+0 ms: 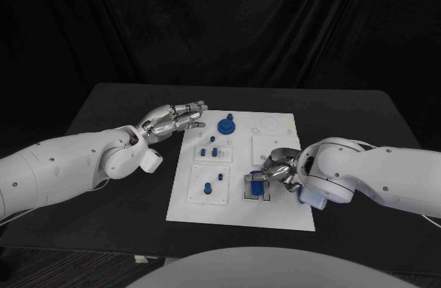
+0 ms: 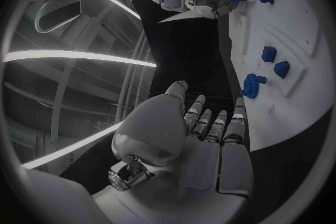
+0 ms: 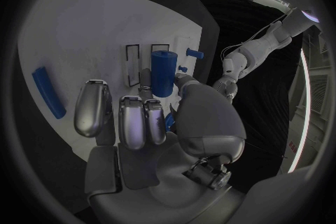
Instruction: Assemble the parts on the task board
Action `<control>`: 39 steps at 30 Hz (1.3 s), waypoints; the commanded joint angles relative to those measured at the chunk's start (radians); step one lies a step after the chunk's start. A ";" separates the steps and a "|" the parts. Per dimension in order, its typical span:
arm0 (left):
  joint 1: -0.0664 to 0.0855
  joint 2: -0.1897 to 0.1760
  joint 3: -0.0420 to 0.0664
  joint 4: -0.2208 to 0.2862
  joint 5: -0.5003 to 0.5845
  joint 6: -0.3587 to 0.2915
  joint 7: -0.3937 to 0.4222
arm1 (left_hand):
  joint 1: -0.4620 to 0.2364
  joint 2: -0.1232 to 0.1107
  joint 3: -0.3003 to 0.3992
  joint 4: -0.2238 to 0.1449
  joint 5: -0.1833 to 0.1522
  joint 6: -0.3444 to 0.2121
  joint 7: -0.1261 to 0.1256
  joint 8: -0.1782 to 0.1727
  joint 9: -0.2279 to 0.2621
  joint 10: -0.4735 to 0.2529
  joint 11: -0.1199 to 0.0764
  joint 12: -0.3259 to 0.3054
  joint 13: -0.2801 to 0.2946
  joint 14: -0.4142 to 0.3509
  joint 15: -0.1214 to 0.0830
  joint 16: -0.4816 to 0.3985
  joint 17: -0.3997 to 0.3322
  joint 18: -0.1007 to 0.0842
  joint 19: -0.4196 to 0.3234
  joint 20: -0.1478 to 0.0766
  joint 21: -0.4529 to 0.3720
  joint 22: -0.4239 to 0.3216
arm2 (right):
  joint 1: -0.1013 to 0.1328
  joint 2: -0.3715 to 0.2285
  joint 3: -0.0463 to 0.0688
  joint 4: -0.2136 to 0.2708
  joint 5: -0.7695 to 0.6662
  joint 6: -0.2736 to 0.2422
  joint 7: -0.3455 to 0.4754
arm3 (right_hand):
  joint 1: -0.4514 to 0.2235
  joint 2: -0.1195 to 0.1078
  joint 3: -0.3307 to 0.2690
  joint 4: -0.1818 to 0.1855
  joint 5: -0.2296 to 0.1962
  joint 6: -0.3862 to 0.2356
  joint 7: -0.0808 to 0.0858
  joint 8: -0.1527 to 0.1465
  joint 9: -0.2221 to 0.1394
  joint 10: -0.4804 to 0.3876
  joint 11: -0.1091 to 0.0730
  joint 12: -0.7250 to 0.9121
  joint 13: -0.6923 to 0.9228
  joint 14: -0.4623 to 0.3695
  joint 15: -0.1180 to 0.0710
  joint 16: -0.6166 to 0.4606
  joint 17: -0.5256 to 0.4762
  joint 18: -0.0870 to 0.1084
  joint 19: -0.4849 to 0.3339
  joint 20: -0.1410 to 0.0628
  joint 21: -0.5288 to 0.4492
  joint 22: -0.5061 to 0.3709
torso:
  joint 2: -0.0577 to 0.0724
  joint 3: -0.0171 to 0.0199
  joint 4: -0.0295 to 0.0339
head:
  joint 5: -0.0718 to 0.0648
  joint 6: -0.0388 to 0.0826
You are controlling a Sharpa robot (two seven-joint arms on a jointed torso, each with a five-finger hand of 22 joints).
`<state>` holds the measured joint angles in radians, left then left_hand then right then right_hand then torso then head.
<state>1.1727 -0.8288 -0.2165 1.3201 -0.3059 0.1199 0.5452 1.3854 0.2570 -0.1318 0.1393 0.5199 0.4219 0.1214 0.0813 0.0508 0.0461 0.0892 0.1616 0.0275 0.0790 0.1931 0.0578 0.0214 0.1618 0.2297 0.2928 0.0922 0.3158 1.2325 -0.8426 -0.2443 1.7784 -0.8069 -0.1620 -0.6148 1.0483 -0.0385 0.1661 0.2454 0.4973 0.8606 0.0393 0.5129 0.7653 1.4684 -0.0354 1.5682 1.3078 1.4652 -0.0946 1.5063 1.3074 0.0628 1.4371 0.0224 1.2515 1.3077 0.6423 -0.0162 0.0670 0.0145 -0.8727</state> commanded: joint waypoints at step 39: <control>-0.007 0.002 0.001 -0.001 0.007 0.016 0.013 | 0.004 0.011 0.010 -0.004 0.006 0.008 0.003 0.006 0.001 -0.001 0.009 0.004 0.001 0.003 0.007 0.007 0.001 -0.019 0.008 0.000 0.005 -0.002 | -0.009 0.008 -0.002 -0.008 -0.013 0.062 -0.011 | -0.149 -0.001 -0.180 0.045 -0.437 -0.009 0.013 0.014 -0.057 0.102 0.015 0.003 0.263 0.073 0.013 -0.017 0.095 0.015 -0.014 0.009 -0.050 0.160 | 0.001 0.0000 -0.0005 | 0.004 0.000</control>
<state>1.1671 -0.8274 -0.2164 1.3163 -0.3059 0.1254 0.5450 1.3895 0.2611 -0.1290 0.1366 0.5199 0.4245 0.1241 0.0813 0.0505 0.0460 0.0891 0.1615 0.0273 0.0811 0.1952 0.0578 0.0213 0.1618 0.2297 0.2928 0.0922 0.3150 1.2305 -0.8349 -0.2430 1.7673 -0.8249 -0.1074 -0.6193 0.9069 -0.0386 -0.0112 0.2901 0.0600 0.8572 0.0535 0.5200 0.7084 1.4685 -0.0284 1.5682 1.3074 1.4643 -0.0881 1.4948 1.3074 0.0624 1.4309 0.0287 1.2043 1.3074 0.6425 -0.0164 0.0660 0.0171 -0.8727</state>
